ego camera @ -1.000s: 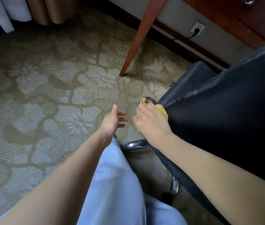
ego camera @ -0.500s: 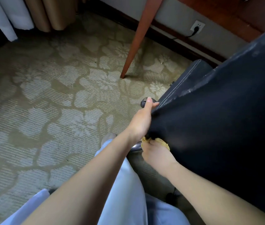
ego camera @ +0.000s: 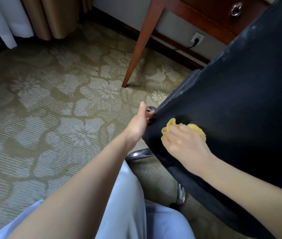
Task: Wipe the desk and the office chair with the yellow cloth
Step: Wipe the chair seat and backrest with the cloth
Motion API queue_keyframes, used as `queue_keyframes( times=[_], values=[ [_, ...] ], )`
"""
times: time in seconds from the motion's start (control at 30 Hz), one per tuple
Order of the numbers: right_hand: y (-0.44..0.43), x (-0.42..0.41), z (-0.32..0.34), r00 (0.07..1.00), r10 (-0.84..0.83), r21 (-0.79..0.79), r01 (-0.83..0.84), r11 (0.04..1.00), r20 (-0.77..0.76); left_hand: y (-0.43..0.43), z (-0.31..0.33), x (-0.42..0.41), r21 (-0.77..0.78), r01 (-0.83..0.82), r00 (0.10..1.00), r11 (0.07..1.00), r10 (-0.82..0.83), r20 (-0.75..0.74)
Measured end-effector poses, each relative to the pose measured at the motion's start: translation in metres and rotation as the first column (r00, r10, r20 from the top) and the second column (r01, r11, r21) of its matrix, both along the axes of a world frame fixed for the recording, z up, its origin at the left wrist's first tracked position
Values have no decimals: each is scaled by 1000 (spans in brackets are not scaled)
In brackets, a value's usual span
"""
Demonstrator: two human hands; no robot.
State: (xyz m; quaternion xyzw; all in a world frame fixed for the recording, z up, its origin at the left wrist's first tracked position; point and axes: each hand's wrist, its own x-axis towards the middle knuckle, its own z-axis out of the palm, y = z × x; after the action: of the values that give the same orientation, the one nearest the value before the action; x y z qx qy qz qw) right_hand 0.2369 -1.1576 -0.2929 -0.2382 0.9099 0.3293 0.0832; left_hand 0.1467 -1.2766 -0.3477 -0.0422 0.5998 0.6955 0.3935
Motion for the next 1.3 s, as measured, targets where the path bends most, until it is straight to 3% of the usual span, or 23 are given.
queue_keyframes(
  times=[0.1, 0.17, 0.33, 0.4, 0.47, 0.6, 0.8, 0.93, 1.03, 1.13, 1.3],
  values=[
    [-14, -22, 12, 995, -9, -88, 1, 996, -99, -12, -2, -7, -42, 25, 1000, 999, -25, -18],
    [-21, -37, 6, 986, -8, -63, -2, 998, -165, -17, -5, -12, -72, 19, 999, 997, -22, -45],
    [-32, -64, -30, 993, 7, -32, -11, 999, -117, -19, -11, -21, -111, -52, 997, 992, 46, -55],
    [-35, -70, -54, 993, -100, -25, 98, 995, -62, -18, -13, -24, -126, -67, 996, 990, 60, -64],
    [-30, -74, -77, 982, -127, 19, 131, 991, -139, -18, -16, -25, -120, -76, 995, 990, 69, -68],
    [-28, -70, -101, 986, -83, -6, 85, 996, 142, -14, -14, -21, -124, -70, 997, 990, 67, -31],
    [-19, -22, -126, 960, -161, 156, 128, 980, 229, 2, -7, -8, -101, -41, 999, 994, 44, 30],
    [7, 27, -136, 918, -152, 29, 152, 988, 366, 23, 5, 7, -18, -23, 995, 1000, 24, 93],
    [24, 61, -126, 888, -138, 32, 138, 990, 438, 34, 13, 11, 89, -69, 986, 994, 55, 157],
    [39, 88, -111, 848, -150, 68, 134, 989, 509, 36, 13, 10, 63, -13, 996, 998, 7, 94],
    [58, 107, -68, 842, -195, 173, 123, 977, 503, 34, 27, 10, 67, 17, 991, 998, -26, 135]
  ],
)
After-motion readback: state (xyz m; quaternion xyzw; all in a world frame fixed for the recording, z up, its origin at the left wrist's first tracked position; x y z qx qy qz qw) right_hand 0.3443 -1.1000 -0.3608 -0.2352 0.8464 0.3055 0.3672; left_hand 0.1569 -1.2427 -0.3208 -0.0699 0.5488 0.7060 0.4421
